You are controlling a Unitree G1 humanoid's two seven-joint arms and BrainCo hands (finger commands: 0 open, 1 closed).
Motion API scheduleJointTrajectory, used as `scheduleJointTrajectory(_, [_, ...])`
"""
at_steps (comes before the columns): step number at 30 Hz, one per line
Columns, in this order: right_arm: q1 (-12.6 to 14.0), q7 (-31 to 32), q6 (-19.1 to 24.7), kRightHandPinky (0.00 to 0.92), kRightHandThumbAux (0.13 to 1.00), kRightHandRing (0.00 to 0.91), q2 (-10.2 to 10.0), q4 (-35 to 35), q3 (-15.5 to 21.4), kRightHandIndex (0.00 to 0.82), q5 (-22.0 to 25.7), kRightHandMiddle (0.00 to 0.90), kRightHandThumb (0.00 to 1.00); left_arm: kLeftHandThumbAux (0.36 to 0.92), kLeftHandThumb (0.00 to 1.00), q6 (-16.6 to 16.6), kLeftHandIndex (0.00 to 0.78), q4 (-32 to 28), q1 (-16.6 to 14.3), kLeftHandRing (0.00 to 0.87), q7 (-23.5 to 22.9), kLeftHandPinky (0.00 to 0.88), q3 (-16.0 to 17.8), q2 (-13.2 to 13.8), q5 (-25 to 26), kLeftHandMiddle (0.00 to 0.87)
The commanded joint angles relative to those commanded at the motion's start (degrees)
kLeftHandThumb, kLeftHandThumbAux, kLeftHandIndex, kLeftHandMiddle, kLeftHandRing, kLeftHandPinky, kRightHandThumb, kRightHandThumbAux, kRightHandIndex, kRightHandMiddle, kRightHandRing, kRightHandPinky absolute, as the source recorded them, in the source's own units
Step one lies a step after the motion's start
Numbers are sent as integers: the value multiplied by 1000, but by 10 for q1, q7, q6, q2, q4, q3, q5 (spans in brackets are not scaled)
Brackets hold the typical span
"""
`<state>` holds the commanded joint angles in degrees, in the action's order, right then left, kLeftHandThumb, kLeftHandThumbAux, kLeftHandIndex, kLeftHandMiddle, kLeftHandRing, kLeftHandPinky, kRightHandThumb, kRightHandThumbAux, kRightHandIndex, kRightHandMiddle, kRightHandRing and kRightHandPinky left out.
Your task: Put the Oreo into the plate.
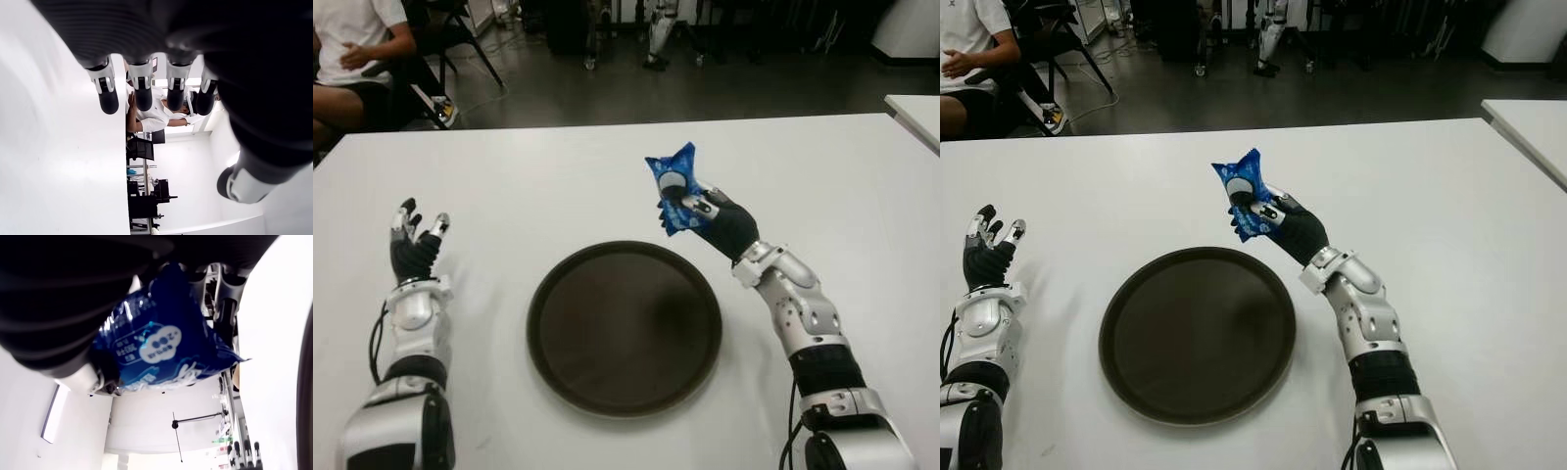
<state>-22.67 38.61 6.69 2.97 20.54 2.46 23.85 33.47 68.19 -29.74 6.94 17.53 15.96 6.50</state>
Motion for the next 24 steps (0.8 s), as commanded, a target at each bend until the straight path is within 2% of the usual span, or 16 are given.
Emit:
scheduleJointTrajectory(10, [16, 2, 25, 861, 709, 845, -5, -27, -15, 441, -9, 839, 717, 668, 0, -2, 0, -2, 1, 0, -1, 0, -2, 1, -3, 0])
scheduleJointTrajectory(18, [21, -16, -8, 854, 711, 845, 3, -34, -56, 441, -71, 838, 713, 654, 0, -3, 0, -2, 1, 0, 0, 0, -2, 1, -2, 0])
scheduleJointTrajectory(21, [24, -24, -40, 852, 711, 849, -6, -7, -95, 441, -118, 845, 711, 655, 0, -1, 0, -2, 1, 0, 2, 0, -3, 0, -4, 0])
scheduleJointTrajectory(24, [18, -19, -48, 850, 712, 851, -3, 6, -106, 441, -131, 849, 711, 658, 0, 0, 0, -2, 1, 0, 4, 0, -4, 0, -5, 0])
